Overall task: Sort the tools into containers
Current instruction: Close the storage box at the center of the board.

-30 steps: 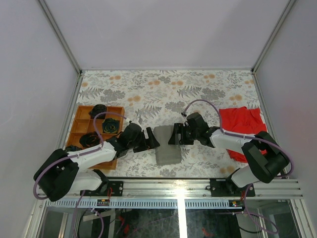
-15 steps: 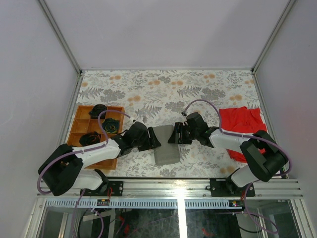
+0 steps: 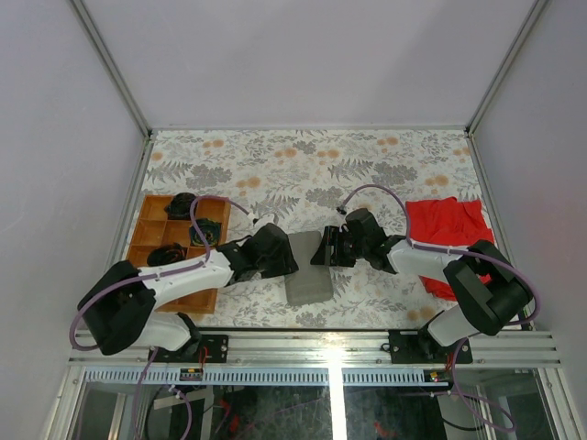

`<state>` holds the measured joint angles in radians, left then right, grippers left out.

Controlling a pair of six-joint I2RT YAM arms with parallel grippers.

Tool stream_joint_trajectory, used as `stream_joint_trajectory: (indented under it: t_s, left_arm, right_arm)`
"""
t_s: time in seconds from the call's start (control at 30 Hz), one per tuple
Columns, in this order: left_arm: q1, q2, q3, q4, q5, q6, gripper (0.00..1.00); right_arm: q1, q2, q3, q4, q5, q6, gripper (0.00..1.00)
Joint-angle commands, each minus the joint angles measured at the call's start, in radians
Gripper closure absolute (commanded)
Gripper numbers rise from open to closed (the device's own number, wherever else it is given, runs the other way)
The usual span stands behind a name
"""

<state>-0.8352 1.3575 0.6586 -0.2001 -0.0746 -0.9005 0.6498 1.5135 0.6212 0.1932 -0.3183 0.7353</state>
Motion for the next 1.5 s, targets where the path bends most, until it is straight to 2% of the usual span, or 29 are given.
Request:
stream_joint_trajectory:
  t_s: [0.0, 0.37, 0.63, 0.8, 0.87, 1.07, 1.2, 1.47]
  left_arm:
    - [-0.047, 0.053, 0.045, -0.133, -0.097, 0.016, 0.55]
    - [-0.09, 0.138, 0.115, -0.186, -0.134, 0.016, 0.75]
    - [-0.092, 0.173, 0.158, -0.196, -0.153, 0.081, 0.96]
    - [-0.092, 0.169, 0.176, -0.21, -0.169, 0.102, 0.96]
    - [-0.092, 0.148, 0.187, -0.229, -0.2, 0.106, 0.91]
    - [-0.091, 0.027, 0.238, -0.281, -0.295, 0.13, 0.58]
    - [-0.091, -0.08, 0.264, -0.3, -0.367, 0.158, 0.41]
    - [-0.09, -0.367, 0.28, -0.283, -0.526, 0.257, 0.13]
  right_arm:
    - [0.013, 0.04, -0.029, 0.008, 0.007, 0.018, 0.43]
    - [0.014, 0.051, -0.037, 0.024, -0.006, 0.021, 0.44]
    - [0.013, 0.051, -0.029, 0.013, -0.01, 0.012, 0.44]
    - [0.013, 0.021, -0.015, -0.023, 0.014, -0.005, 0.44]
    - [0.013, -0.016, 0.015, -0.08, 0.044, -0.036, 0.43]
    - [0.013, -0.159, 0.147, -0.268, 0.183, -0.158, 0.29]
    - [0.013, -0.259, 0.204, -0.345, 0.287, -0.222, 0.23]
    - [0.013, -0.539, 0.194, -0.409, 0.507, -0.301, 0.06]
